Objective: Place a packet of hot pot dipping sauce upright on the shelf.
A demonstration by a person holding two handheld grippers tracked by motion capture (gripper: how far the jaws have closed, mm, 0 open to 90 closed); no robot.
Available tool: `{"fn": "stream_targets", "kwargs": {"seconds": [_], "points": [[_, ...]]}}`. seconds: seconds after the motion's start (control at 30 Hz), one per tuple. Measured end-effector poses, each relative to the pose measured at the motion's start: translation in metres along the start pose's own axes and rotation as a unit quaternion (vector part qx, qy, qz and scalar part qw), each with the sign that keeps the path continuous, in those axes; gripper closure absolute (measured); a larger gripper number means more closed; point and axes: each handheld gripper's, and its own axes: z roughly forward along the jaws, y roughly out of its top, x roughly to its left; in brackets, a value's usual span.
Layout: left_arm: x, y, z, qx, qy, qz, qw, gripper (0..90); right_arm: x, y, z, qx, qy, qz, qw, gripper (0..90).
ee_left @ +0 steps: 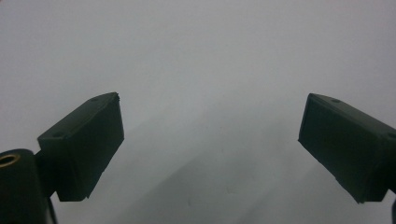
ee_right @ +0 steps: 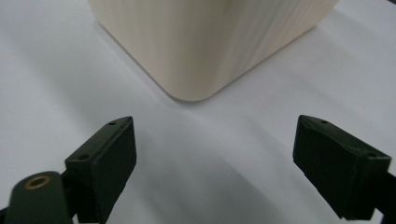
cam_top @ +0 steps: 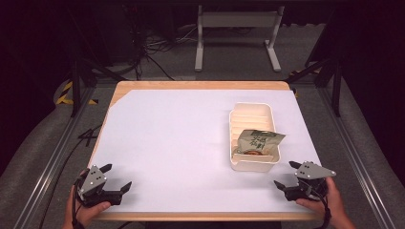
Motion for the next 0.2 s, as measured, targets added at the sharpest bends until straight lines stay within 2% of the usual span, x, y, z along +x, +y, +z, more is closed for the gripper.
{"fn": "stream_targets", "kwargs": {"seconds": [0.13,0.2], "points": [[-0.0008,0.0004,0.0005,0.000,-0.002,0.001,1.0000,7.3,-0.0048,-0.0007,-0.0002,-0.004,-0.006,0.015,0.9999,14.4],[-0.0010,0.0004,0.0009,0.002,-0.001,0.002,1.0000,7.3,-0.0050,-0.0016,-0.0010,-0.003,-0.007,0.014,0.9999,14.4]]}}
